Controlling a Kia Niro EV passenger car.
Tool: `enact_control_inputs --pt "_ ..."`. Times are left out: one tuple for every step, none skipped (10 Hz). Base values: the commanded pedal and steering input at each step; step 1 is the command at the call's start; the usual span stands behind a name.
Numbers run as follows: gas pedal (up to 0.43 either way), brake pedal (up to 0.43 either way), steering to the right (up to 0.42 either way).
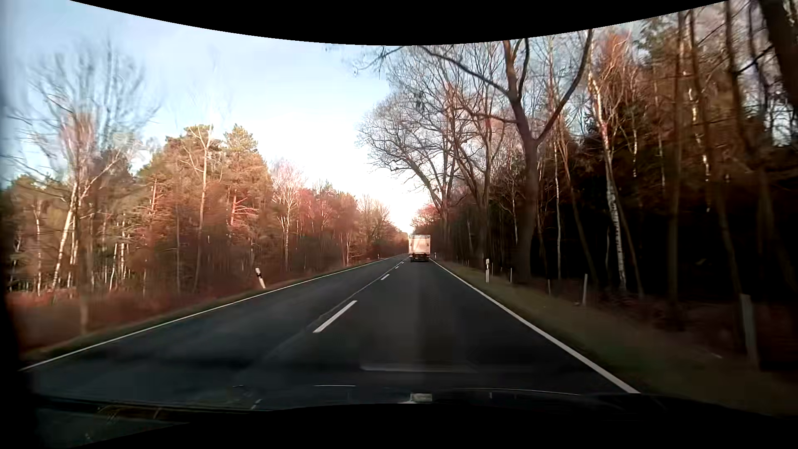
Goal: Follow the waypoints while adhering to traffic rules and regulations
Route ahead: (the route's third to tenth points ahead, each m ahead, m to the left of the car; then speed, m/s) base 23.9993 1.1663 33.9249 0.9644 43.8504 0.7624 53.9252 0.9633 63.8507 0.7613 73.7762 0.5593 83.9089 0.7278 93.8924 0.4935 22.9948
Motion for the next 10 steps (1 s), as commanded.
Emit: enact_control_inputs --pt "0.157 0.000 -0.001" --pt "0.169 0.000 -0.001" --pt "0.177 0.000 -0.002" --pt "0.177 0.000 -0.002" --pt "0.189 0.000 -0.003" --pt "0.189 0.000 -0.003" --pt "0.189 0.000 -0.003" --pt "0.189 0.000 -0.003" --pt "0.189 0.000 -0.003" --pt "0.197 0.000 -0.003"
